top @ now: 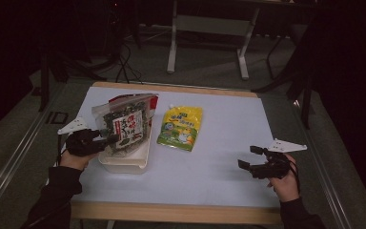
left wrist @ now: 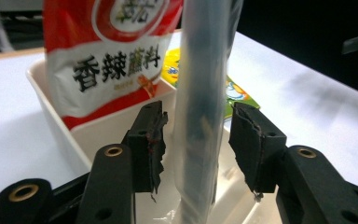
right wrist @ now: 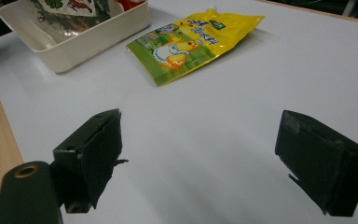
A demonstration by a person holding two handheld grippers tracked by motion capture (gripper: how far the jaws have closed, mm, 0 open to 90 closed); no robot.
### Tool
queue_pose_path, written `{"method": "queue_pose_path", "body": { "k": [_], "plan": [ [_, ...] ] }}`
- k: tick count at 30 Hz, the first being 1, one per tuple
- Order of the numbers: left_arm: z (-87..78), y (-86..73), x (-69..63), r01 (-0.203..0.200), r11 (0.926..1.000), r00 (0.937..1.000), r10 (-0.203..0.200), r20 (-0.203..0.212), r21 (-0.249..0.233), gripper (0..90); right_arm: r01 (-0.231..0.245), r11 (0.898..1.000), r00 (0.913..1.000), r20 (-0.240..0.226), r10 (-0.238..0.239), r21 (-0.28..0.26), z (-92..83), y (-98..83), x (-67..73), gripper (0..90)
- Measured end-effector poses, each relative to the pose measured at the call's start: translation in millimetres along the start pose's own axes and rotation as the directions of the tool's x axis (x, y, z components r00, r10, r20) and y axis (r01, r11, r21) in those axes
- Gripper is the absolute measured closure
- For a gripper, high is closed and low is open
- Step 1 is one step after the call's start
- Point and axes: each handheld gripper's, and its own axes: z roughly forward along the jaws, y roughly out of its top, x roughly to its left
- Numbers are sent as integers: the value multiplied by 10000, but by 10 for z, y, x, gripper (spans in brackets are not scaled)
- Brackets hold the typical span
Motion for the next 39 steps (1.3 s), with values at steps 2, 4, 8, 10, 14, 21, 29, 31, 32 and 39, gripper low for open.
{"method": "queue_pose_path", "body": {
  "k": [2, 4, 8, 10, 14, 21, 29, 31, 32, 39],
  "plan": [
    [-20, 32, -14, -74, 10000, 9999, 74, -74, -20, 629, 0, 10000, 10000, 9, 0, -3, -1, 2, 0, 142],
    [-41, 57, -8, 9, 9999, 10000, -9, -54, -129, 684, -2, 10000, 10000, -2, 2, -2, 1, 5, 2, 142],
    [-47, 48, 4, 27, 9999, 10000, -26, 14, -135, 749, 6, 10000, 10000, -3, -6, 4, 5, 3, 3, 142],
    [-50, 32, 19, 46, 9999, 9999, -44, 148, -153, 757, -2, 10000, 10000, -7, 2, 32, 8, 1, 4, 142],
    [-68, -51, 78, 353, 9987, 9992, -347, 180, -368, 764, -3, 10000, 10000, -28, 3, 65, 10, -2, 11, 142],
    [-75, -67, 121, 515, 9984, 9986, -512, 159, -252, 745, 17, 10000, 10000, -30, -17, 68, 13, -2, 18, 142],
    [-111, -79, 41, 626, 9976, 9974, -636, -351, -285, 502, 300, 9994, 9995, 42, -299, -179, 1, 9, 28, 140],
    [-149, -68, 9, 632, 9972, 9973, -646, -353, -400, 479, 464, 9987, 9989, 70, -462, -194, 3, 11, 32, 131],
    [-170, -58, -11, 563, 9977, 9975, -578, -397, -390, 439, 590, 9979, 9980, 256, -582, -286, 2, 12, 39, 129],
    [-290, -57, -193, 391, 9990, 9934, -412, -1073, -223, 225, 533, 9985, 9983, 241, -530, -115, 1, 34, 58, 130]
  ]
}}
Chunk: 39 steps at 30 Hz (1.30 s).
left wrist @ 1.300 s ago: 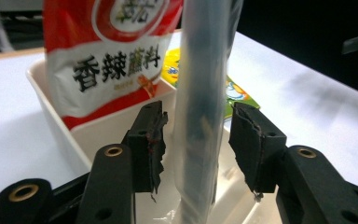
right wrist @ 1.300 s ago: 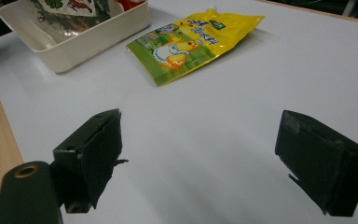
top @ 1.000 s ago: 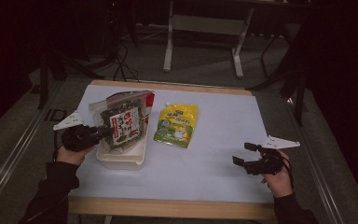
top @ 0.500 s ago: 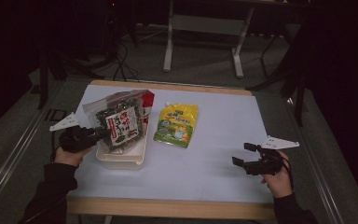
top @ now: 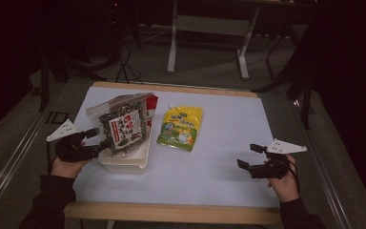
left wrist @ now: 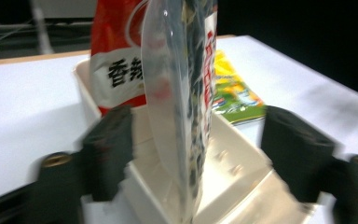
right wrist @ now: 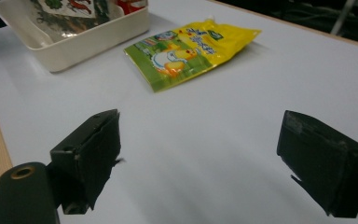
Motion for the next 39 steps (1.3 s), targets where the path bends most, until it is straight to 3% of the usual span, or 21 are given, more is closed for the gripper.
{"method": "queue_pose_path", "body": {
  "k": [6, 11, 15, 19, 22, 25, 30, 37, 39],
  "plan": [
    [-121, -54, -126, 25, 9999, 9989, -33, 459, 160, 52, -17, 9996, 9999, -120, 21, 277, 36, 12, 27, 106],
    [-233, -137, -282, 78, 10000, 10000, -78, 45, -38, 45, -14, 9995, 10000, 14, 14, 316, 72, 34, 60, 105],
    [-322, -259, -446, -81, 9996, 9986, 67, -521, -277, 38, -24, 9991, 9999, -116, 29, 425, 110, 36, 68, 108],
    [-380, -330, -556, -288, 9987, 9977, 260, -626, -431, 33, 0, 9992, 9999, -128, 6, 406, 128, 54, 66, 130],
    [-390, -372, -714, -633, 9975, 9962, 613, -621, -301, 33, 100, 9991, 9999, -88, -96, 418, 176, 94, 72, 157],
    [-321, -391, -847, -901, 9959, 9958, 901, -189, 3, 32, 73, 9988, 9998, -176, -64, 485, 236, 126, 58, 194],
    [-185, -405, -962, -958, 9953, 9942, 952, 508, 104, 31, 23, 9985, 9995, -310, -6, 555, 389, 189, 21, 225],
    [9, -425, -1068, -1346, 9906, 9863, 1315, 991, 245, 32, 18, 9984, 9989, -464, 9, 572, 640, 304, -17, 247],
    [46, -439, -1081, -1269, 9916, 9863, 1237, 1094, 232, 31, 41, 9984, 9991, -426, -17, 562, 714, 339, -21, 259]
  ]
}}
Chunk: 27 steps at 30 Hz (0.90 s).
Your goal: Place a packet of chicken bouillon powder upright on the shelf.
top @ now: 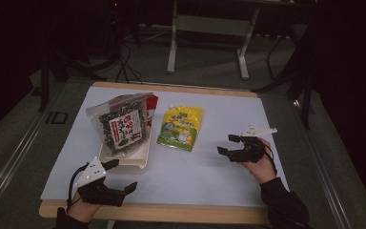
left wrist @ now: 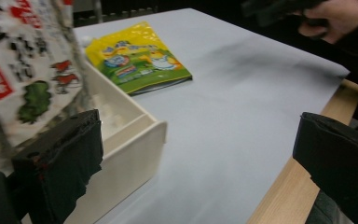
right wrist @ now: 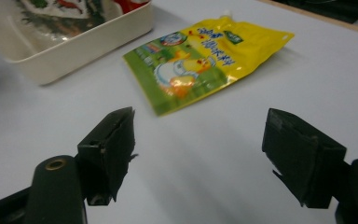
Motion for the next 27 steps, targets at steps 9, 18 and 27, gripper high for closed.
{"method": "queue_pose_path", "body": {
  "k": [9, 18, 27],
  "plan": [
    [182, -94, -80, -249, 9992, 9991, 238, 357, 313, 32, -237, 9997, 9997, 37, 237, 44, 368, 166, -58, 322],
    [220, -134, -98, -316, 9989, 9984, 299, 479, 339, 32, -319, 9985, 9993, 222, 310, 452, 735, 286, -163, 344],
    [234, -167, -142, -457, 9982, 9972, 433, 604, 383, 32, -902, 9926, 9951, 481, 865, 816, 1069, 366, -391, 366]
  ]
}}
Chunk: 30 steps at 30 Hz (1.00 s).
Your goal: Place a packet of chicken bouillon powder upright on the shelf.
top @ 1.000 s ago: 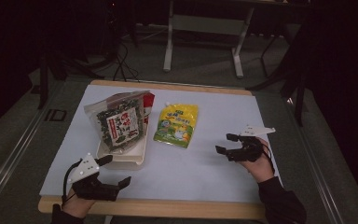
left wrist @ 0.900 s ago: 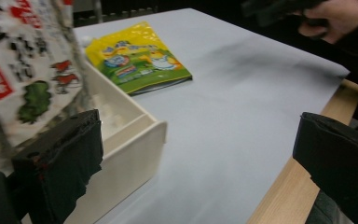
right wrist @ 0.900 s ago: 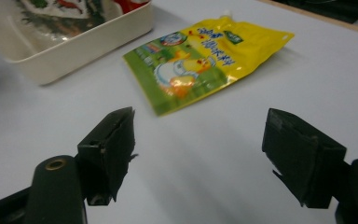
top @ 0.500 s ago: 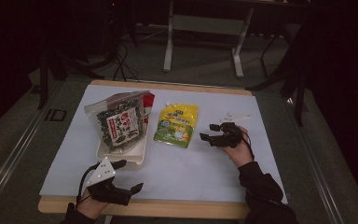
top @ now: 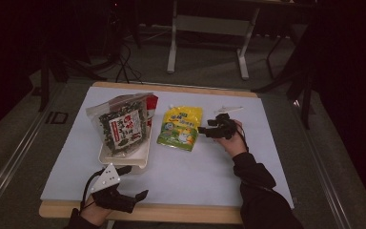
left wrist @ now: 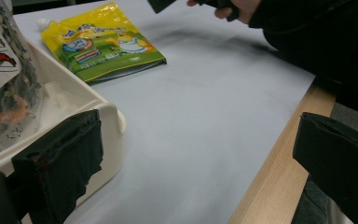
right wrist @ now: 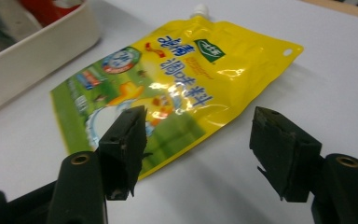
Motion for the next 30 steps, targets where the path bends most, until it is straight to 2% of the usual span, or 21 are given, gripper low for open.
{"method": "queue_pose_path", "body": {
  "k": [2, 3, 8, 9, 15, 23, 27, 30],
  "plan": [
    [0, -10, -14, -45, 10000, 10000, 46, 39, -28, 32, -92, 10000, 10000, 10, 92, 28, 27, 9, -23, 369],
    [1, -12, -21, -78, 10000, 10000, 78, 22, -5, 32, -306, 9995, 9995, 69, 305, 116, 101, 35, -89, 382],
    [-6, -19, -43, -165, 9999, 9998, 165, 53, -32, 32, -414, 9988, 9990, 161, 410, 257, 183, 62, -145, 389],
    [-6, -22, -46, -140, 9999, 9999, 140, 55, -20, 32, -375, 9986, 9988, 339, 362, 378, 240, 83, -170, 392],
    [7, -47, -69, -234, 9997, 9997, 234, 4, 101, 32, -809, 9950, 9965, 262, 795, 584, 395, 138, -274, 392],
    [17, -67, -82, -206, 9997, 9997, 205, 92, 164, 32, -1157, 9879, 9933, 187, 1144, 1036, 579, 166, -307, 394],
    [21, -77, -76, -189, 9996, 9998, 187, 98, 230, 32, -1235, 9859, 9922, -5, 1244, 1130, 602, 172, -300, 466],
    [26, -76, -76, -177, 9996, 9997, 174, 144, 237, 32, -1176, 9854, 9928, -98, 1197, 1231, 596, 190, -298, 566]
  ]
}}
